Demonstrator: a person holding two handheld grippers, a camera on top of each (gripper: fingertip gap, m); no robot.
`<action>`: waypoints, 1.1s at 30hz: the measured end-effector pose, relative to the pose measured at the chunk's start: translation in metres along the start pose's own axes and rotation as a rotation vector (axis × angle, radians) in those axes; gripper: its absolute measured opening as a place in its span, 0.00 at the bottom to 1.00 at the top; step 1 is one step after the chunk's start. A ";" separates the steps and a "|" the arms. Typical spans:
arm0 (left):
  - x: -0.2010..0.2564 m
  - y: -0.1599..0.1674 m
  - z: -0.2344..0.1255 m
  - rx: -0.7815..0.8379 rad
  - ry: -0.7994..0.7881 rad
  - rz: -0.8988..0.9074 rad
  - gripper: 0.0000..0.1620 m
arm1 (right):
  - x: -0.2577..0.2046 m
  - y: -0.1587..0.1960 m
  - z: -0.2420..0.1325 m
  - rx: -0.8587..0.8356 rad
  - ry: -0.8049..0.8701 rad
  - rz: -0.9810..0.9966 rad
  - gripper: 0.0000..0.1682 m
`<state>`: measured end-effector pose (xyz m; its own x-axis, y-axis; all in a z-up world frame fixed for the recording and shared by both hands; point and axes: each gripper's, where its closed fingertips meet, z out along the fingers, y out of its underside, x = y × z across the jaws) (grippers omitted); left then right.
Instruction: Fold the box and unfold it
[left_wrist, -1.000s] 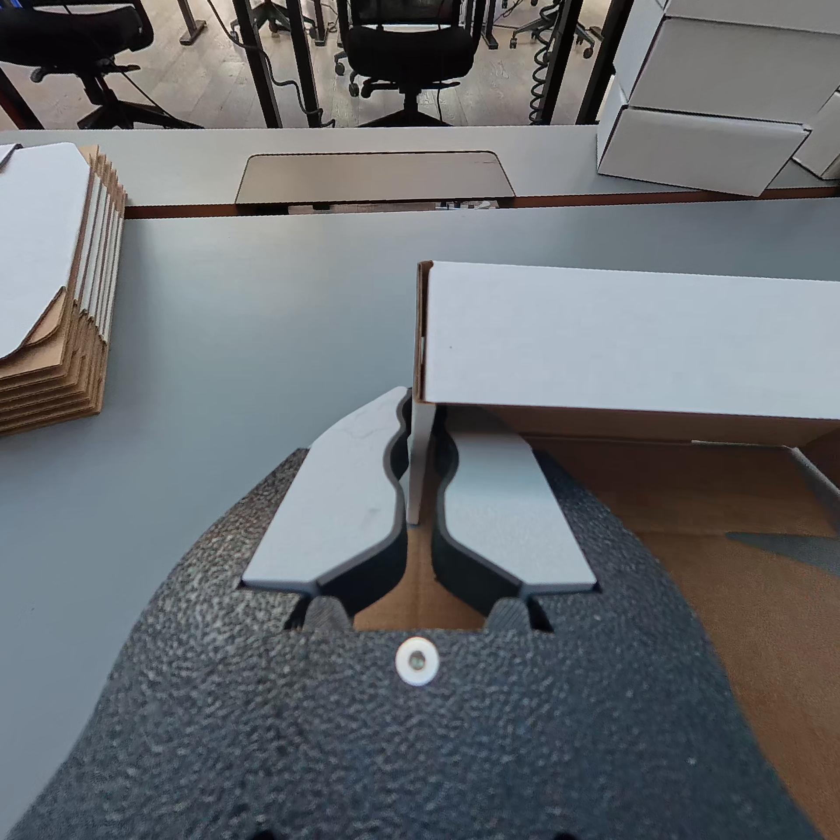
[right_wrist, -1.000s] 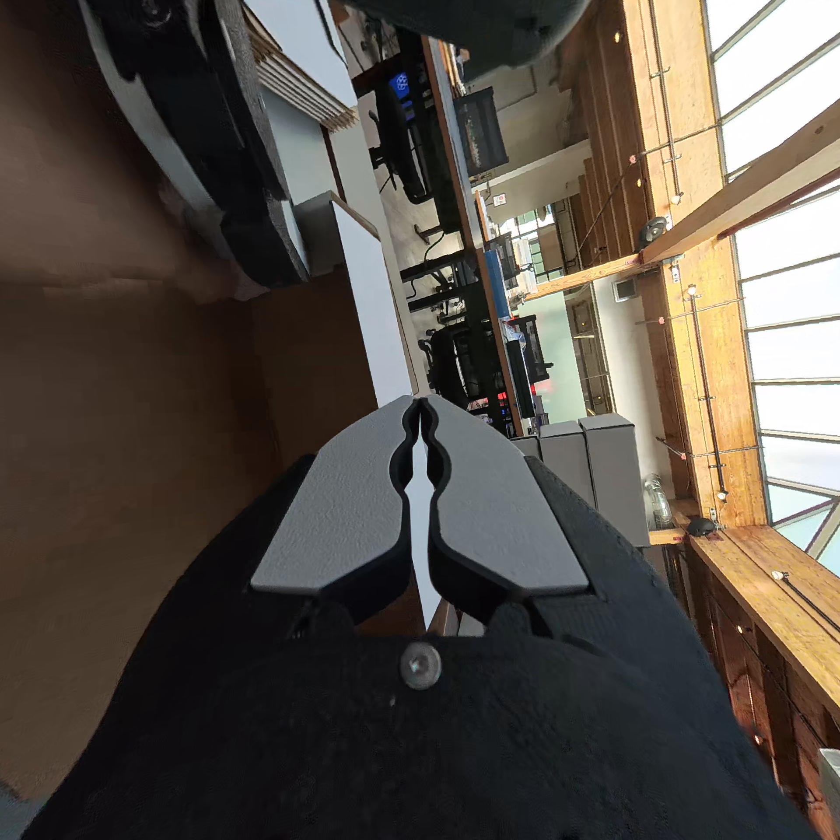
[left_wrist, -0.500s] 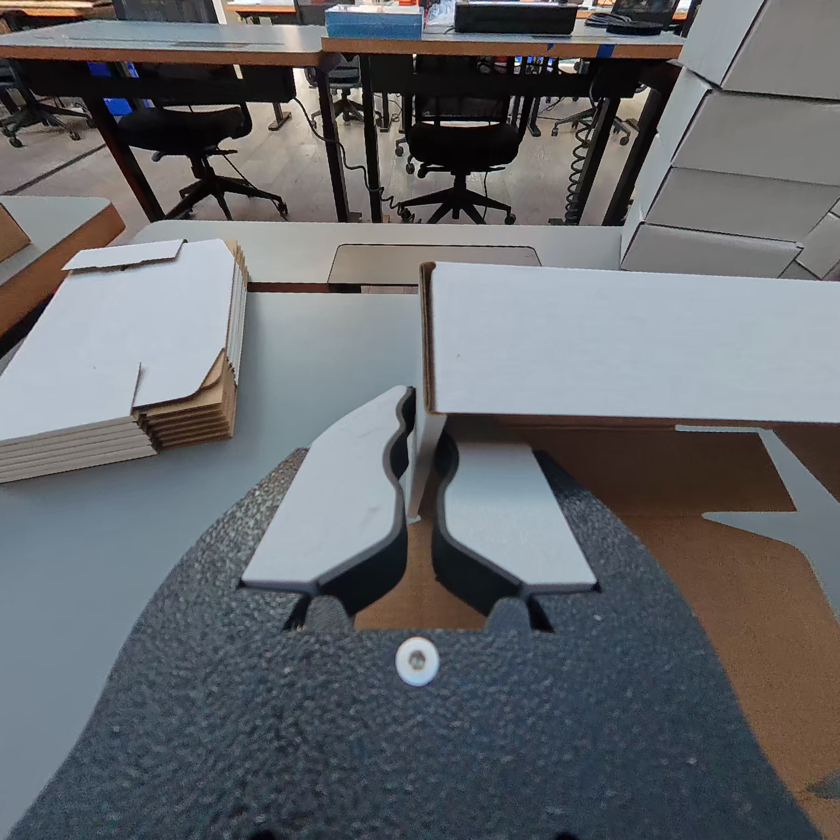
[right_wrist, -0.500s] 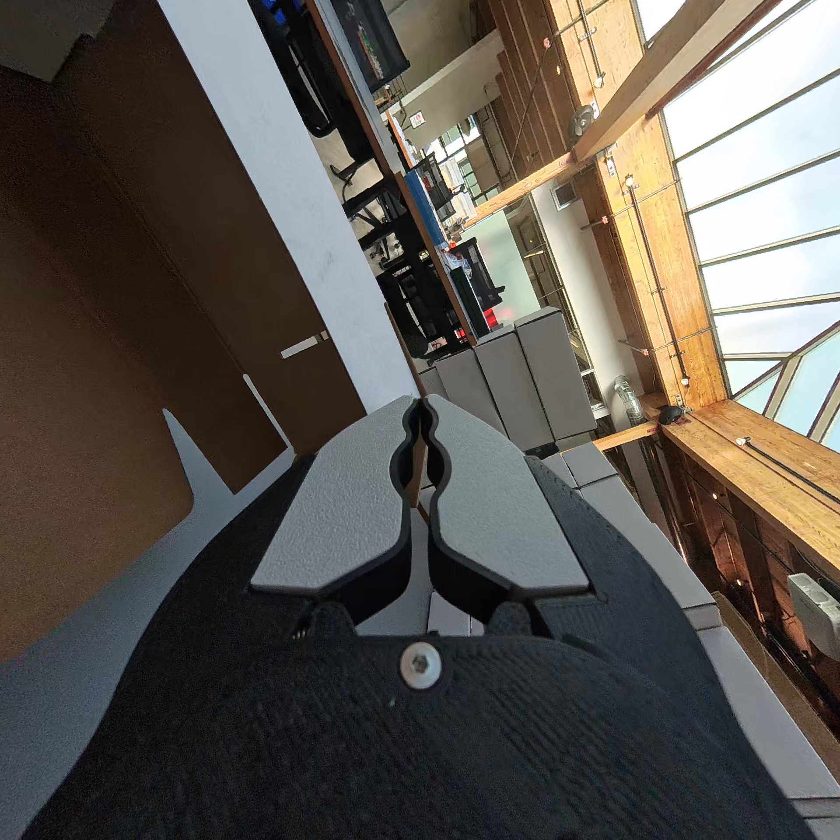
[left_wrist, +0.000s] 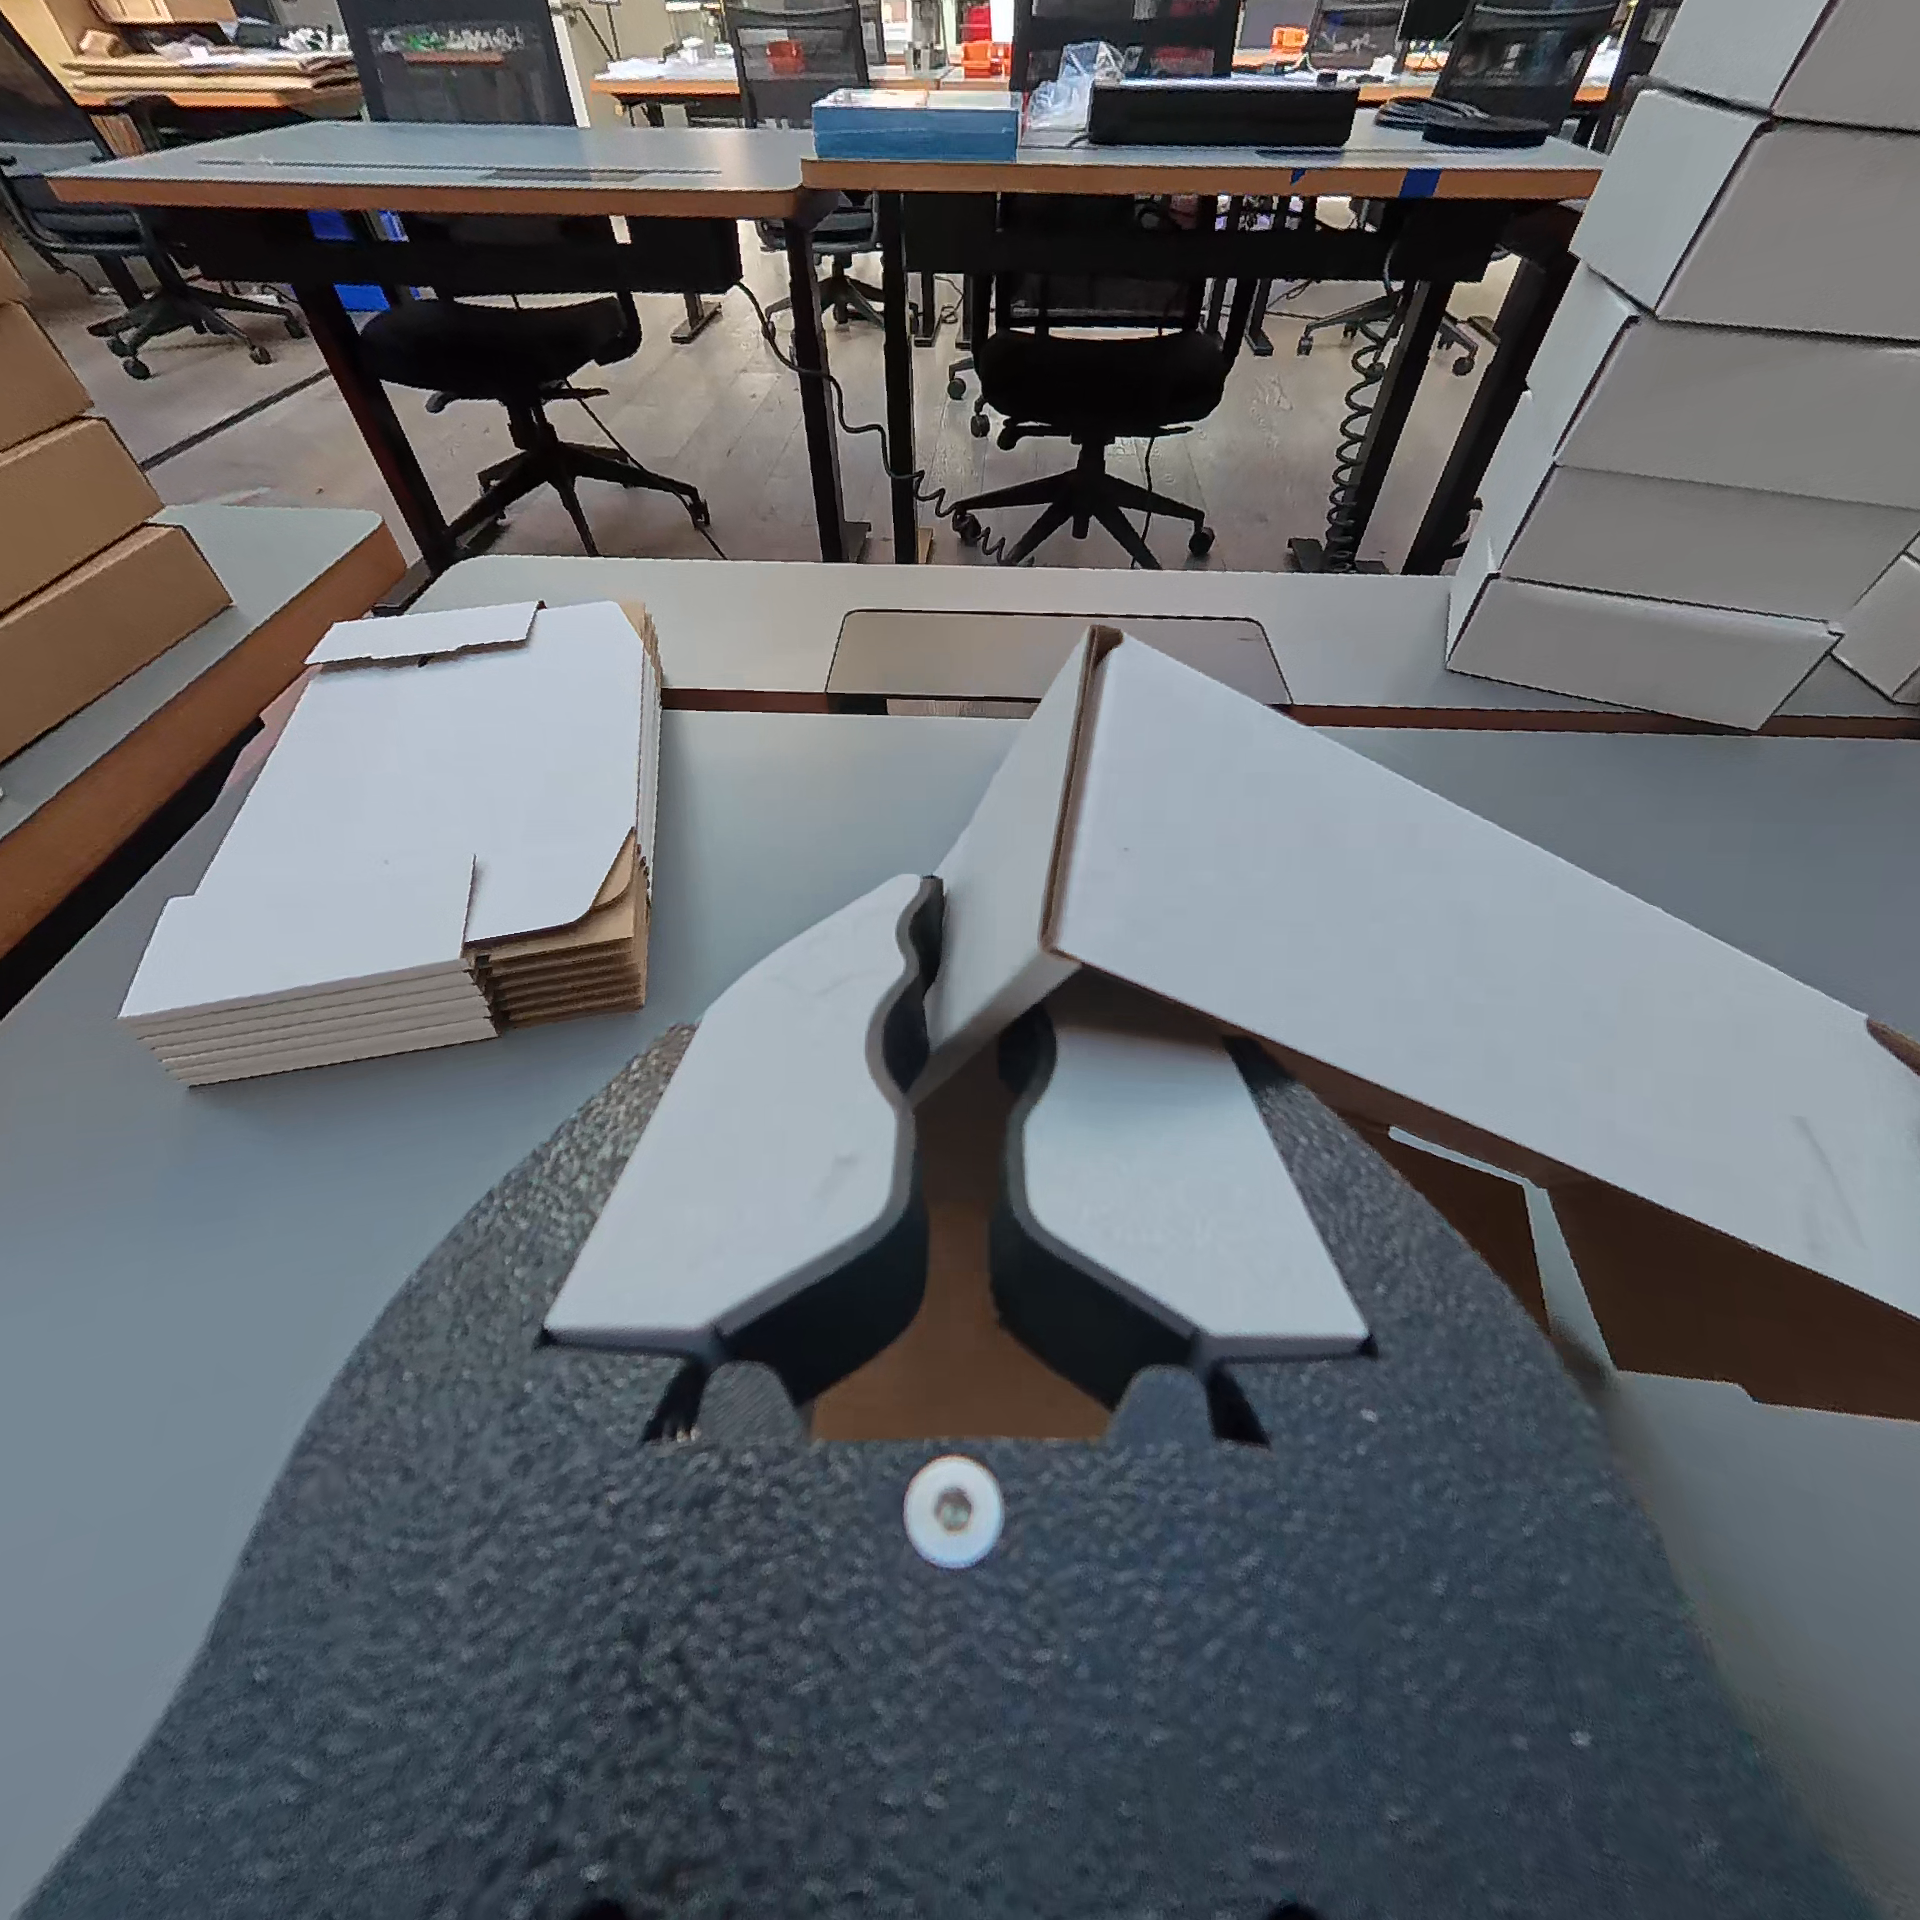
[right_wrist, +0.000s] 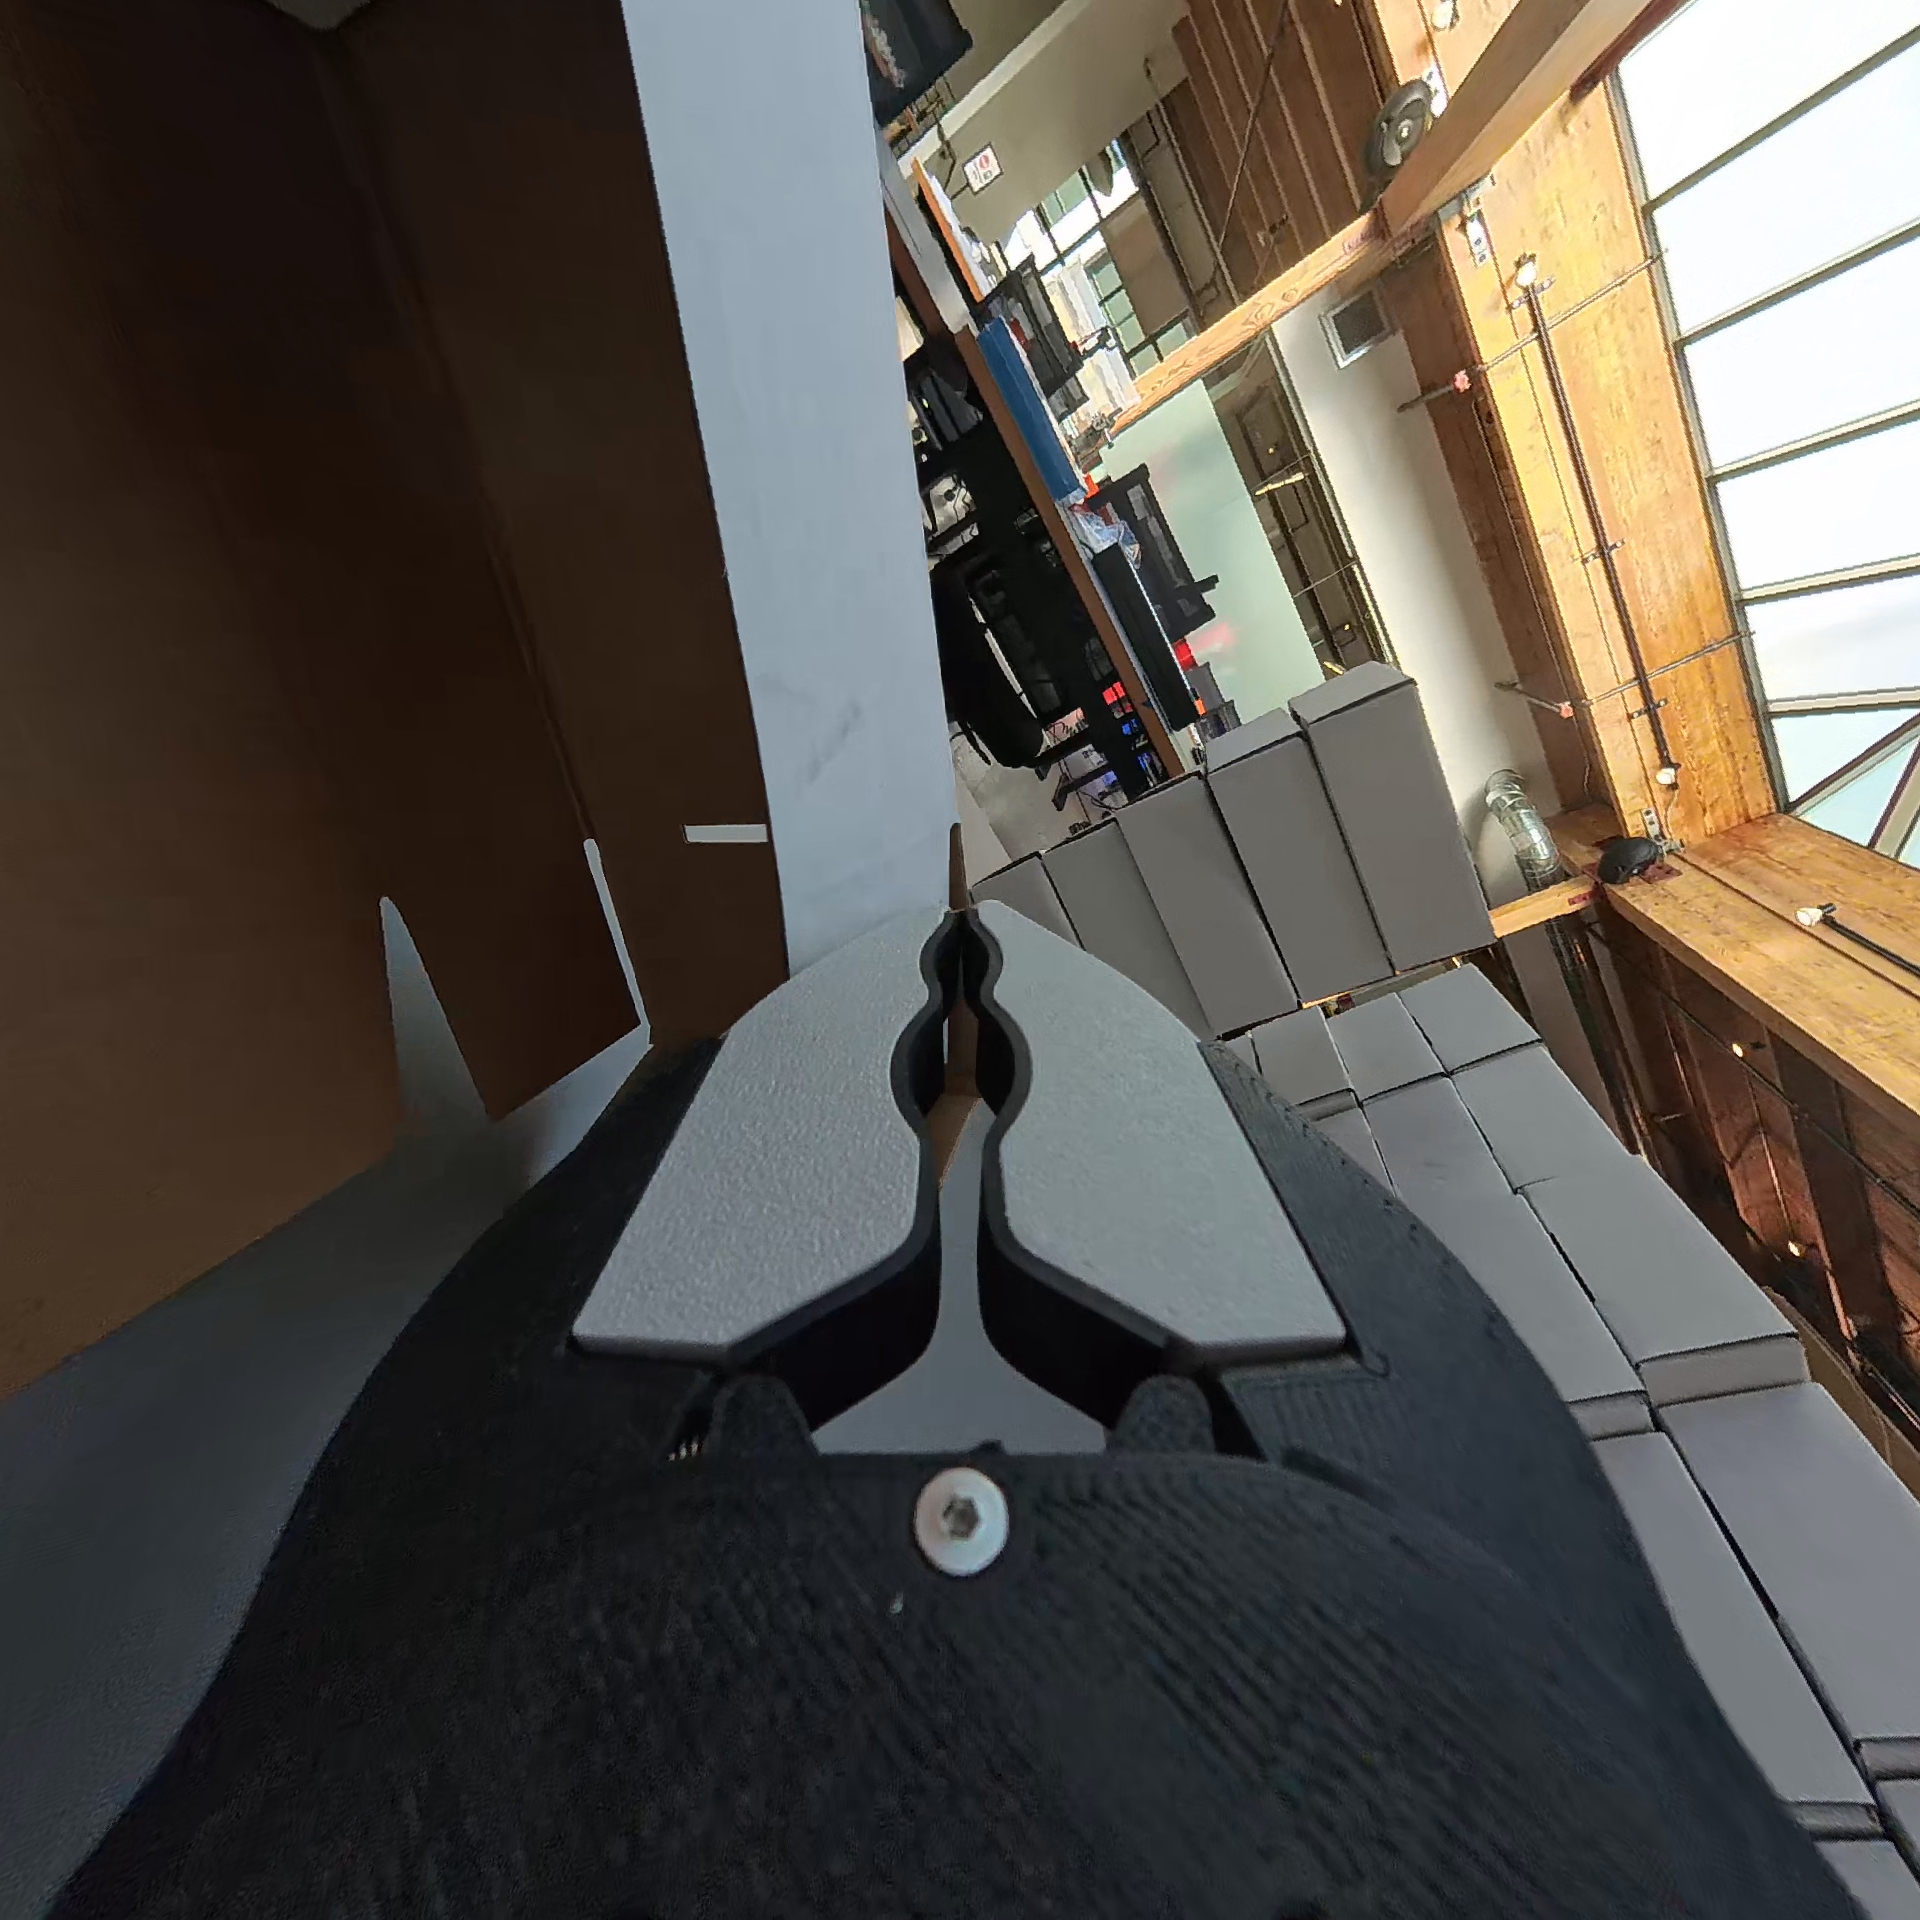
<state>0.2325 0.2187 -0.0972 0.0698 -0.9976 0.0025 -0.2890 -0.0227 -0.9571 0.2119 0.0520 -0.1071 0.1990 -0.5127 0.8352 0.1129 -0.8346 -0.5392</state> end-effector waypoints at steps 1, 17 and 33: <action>-0.001 -0.001 0.000 0.003 0.002 -0.012 0.05 | -0.001 0.000 -0.001 -0.009 0.005 -0.001 0.00; -0.008 -0.002 -0.002 0.003 0.094 -0.292 0.06 | 0.011 -0.017 -0.007 0.083 0.090 0.205 0.00; -0.001 0.007 -0.006 0.009 0.123 -0.314 0.04 | 0.015 -0.027 -0.008 0.136 0.079 0.332 0.00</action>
<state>0.2251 0.2187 -0.1019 0.0382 -0.9423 0.3325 -0.2631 -0.3305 -0.9064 0.2044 0.0655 -0.0789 0.1712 -0.7697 0.6150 0.1842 -0.5882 -0.7874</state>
